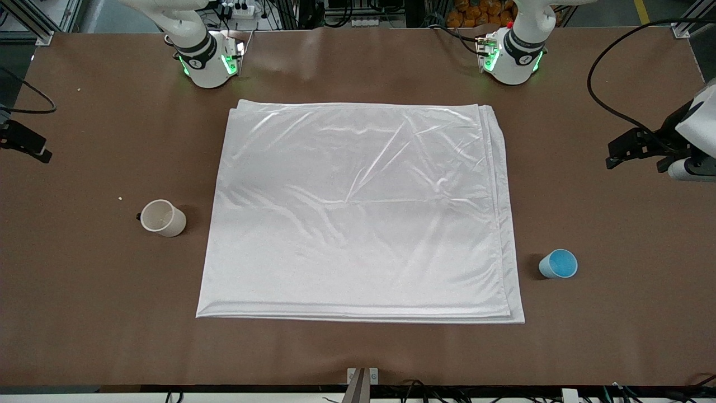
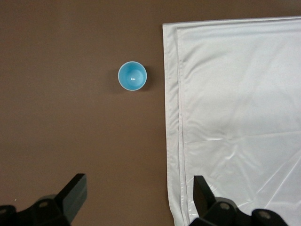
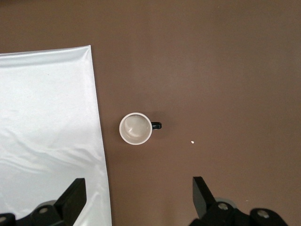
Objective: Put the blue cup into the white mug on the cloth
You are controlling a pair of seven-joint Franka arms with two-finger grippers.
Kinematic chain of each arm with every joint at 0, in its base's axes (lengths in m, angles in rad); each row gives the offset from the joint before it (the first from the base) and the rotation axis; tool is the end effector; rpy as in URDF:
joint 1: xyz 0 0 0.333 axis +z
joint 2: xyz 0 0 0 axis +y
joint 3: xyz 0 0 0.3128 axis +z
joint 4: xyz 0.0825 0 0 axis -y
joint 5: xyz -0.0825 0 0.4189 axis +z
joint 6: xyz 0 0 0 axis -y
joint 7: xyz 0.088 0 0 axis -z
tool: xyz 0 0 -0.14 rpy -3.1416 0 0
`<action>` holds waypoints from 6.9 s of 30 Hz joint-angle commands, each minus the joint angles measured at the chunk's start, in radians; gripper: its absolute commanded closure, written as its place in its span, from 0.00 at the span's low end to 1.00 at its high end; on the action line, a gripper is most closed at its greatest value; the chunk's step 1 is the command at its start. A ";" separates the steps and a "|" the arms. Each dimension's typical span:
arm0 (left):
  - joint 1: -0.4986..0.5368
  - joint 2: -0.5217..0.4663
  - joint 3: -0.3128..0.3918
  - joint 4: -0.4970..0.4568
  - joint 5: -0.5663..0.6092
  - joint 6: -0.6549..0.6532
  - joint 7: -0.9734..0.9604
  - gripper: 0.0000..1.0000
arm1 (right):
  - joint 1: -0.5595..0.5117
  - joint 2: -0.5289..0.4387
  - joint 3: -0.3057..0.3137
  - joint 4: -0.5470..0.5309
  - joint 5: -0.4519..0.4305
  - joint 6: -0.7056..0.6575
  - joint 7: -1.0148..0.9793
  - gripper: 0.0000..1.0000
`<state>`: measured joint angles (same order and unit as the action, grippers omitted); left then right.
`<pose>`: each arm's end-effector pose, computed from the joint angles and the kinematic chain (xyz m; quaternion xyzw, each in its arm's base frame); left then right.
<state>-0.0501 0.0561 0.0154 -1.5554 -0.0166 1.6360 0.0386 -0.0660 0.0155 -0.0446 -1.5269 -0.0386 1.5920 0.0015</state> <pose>0.6128 -0.0237 0.5683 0.9992 -0.0362 0.0123 0.0078 0.5943 -0.0712 0.6035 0.9979 -0.0561 0.0237 0.0210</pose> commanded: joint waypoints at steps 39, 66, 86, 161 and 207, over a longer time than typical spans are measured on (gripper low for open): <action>0.052 0.363 0.009 0.043 0.018 0.252 0.024 0.00 | -0.040 0.043 0.026 -0.065 0.052 -0.007 -0.043 0.00; 0.082 0.673 0.021 0.098 0.058 0.594 0.070 0.00 | -0.031 0.084 0.025 -0.295 0.020 0.281 -0.419 0.00; 0.081 0.703 0.020 0.090 0.058 0.619 0.070 0.00 | -0.123 0.164 0.023 -0.325 0.022 0.341 -0.975 0.00; 0.078 0.587 0.012 0.094 0.023 0.545 0.004 1.00 | -0.140 0.431 0.028 -0.575 0.034 0.838 -1.680 0.00; 0.044 0.542 -0.014 0.095 0.021 0.522 -0.132 1.00 | -0.043 0.294 0.279 -0.521 0.078 0.842 -1.522 1.00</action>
<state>0.0050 0.6279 0.0105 -1.4469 0.0170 2.1741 -0.0394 -0.1524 0.3105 0.2210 -2.0729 0.0198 2.4492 -1.5644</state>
